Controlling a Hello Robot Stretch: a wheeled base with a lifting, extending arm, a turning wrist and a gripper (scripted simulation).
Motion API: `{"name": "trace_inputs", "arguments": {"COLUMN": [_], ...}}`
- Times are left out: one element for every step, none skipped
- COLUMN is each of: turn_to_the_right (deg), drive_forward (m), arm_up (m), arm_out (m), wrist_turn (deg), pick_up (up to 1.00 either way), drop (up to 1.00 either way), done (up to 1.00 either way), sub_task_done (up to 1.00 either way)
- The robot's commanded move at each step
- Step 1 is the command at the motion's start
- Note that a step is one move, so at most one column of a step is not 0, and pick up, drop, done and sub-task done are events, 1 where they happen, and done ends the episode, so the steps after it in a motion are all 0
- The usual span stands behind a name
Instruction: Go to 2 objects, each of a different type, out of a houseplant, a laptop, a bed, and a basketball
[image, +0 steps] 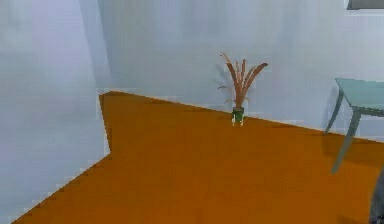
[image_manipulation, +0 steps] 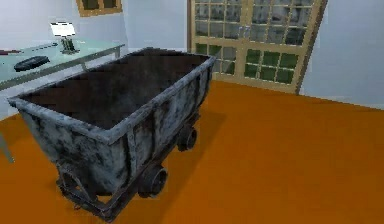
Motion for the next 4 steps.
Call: {"name": "trace_inputs", "arguments": {"turn_to_the_right": [0.0,24.0,0.0,3.0], "drive_forward": [0.3,0.0,1.0,0.0], "arm_up": [0.0,0.0,0.0,0.0], "arm_out": [0.0,0.0,0.0,0.0], "wrist_turn": [0.0,0.0,0.0,0.0], "pick_up": [0.0,0.0,0.0,0.0], "drop": [0.0,0.0,0.0,0.0], "done": [0.0,0.0,0.0,0.0], "sub_task_done": [0.0,0.0,0.0,0.0]}}
